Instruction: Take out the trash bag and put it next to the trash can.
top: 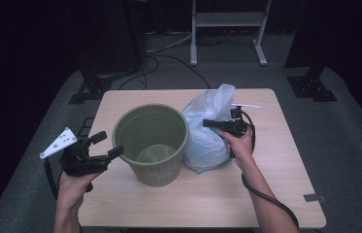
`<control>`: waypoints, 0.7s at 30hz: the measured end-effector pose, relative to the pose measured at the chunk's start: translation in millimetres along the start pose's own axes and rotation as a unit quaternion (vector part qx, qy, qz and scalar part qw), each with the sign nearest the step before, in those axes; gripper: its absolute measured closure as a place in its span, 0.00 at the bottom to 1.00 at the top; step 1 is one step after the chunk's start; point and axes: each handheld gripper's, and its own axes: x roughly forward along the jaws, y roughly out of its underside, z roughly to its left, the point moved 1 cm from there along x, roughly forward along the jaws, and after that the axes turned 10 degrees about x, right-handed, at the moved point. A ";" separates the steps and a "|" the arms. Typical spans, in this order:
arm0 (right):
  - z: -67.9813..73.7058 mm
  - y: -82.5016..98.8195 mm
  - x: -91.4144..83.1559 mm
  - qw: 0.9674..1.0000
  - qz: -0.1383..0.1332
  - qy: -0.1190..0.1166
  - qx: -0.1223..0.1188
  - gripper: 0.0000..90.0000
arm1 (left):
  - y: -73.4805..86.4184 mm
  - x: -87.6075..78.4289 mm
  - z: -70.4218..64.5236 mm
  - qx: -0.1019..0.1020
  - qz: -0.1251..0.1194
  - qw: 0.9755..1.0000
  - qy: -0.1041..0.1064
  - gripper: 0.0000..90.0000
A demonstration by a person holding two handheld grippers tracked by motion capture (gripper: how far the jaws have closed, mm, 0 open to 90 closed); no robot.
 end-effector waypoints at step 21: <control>14.9 0.0 -41.2 0.998 -0.037 0.004 -0.053 0.47 | 3.2 6.8 -1.8 0.000 0.010 1.000 0.005 0.09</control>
